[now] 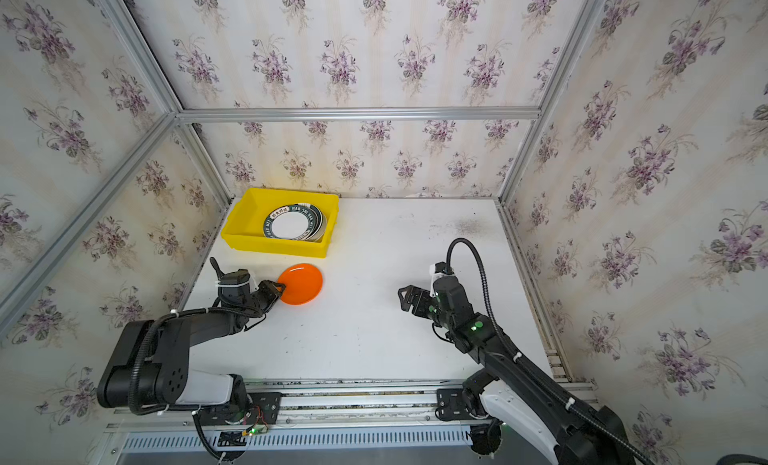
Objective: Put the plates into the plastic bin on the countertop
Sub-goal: 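Grasp the orange plate's rim with the left gripper and tilt it upright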
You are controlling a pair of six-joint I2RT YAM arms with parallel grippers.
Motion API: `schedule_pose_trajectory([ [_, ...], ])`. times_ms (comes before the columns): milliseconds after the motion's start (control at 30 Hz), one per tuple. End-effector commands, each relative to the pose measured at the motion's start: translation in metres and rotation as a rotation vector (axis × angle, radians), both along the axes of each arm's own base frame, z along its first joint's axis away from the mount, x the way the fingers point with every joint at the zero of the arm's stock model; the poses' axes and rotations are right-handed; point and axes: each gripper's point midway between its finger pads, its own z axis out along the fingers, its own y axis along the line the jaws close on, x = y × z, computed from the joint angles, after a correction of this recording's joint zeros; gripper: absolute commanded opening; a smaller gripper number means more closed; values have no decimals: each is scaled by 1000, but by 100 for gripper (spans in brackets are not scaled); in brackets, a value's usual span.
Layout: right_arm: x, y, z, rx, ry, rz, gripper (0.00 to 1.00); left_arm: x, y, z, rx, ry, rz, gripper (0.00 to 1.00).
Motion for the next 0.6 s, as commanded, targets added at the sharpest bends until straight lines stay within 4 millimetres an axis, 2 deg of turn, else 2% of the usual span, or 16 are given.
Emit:
schedule_pose_trajectory([
  [0,-1,-7,1,-2,-11,-32,94,-4,-5,-7,-33,44,-10,34],
  [367,-3,-11,-5,-11,-5,-49,94,-1,-8,-6,-28,46,-43,6],
  [567,-3,-13,-6,-14,-4,-55,94,-5,-13,0,-42,30,-72,1],
])
